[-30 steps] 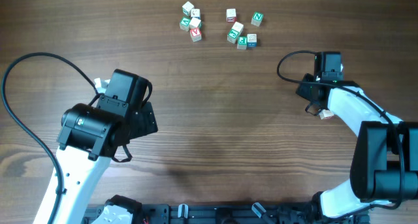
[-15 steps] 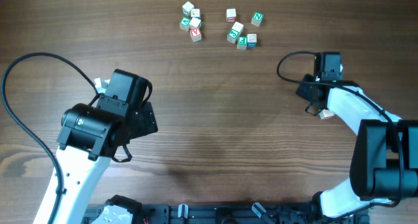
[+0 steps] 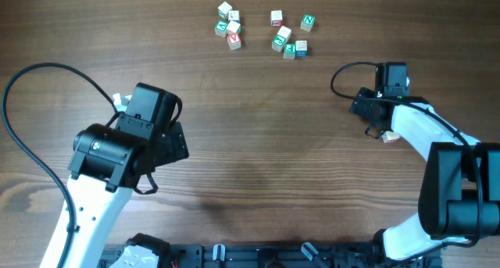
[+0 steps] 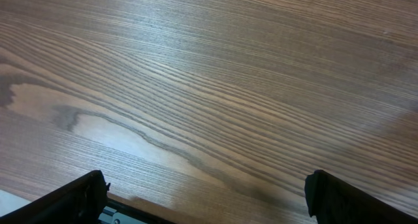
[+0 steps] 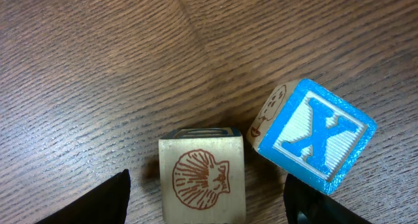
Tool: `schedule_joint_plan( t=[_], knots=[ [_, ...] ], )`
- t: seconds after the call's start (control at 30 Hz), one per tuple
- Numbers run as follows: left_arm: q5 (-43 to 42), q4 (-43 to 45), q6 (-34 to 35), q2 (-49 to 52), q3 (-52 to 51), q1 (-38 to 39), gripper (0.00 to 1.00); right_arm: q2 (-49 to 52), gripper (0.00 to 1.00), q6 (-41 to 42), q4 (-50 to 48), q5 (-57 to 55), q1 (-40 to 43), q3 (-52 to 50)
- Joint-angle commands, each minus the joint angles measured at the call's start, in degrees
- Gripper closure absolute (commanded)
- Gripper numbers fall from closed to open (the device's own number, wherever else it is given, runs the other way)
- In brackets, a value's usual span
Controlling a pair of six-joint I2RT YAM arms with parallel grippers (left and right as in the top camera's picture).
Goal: Form a circle
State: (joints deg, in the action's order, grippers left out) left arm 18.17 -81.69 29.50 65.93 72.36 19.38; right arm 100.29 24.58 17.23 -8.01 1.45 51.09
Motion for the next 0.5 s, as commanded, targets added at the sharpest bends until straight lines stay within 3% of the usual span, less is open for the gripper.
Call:
schedule_joint_plan(
  t=[0.0,0.27,0.47],
  knots=[
    [0.74,-0.02,1.01,-0.57,-0.20,-0.44,0.00,0.72,0.25,-0.48,-0.33,-0.52,0.13,0.57],
    [0.74,-0.02,1.01,-0.57,-0.20,-0.44,0.00,-1.25,0.26,-1.18,2.27,1.75,0.07,0.57],
    [0.74,-0.02,1.01,-0.57,-0.20,-0.44,0.00,-8.37,0.24,-2.16,4.98,3.58,0.02,0.94]
  ],
)
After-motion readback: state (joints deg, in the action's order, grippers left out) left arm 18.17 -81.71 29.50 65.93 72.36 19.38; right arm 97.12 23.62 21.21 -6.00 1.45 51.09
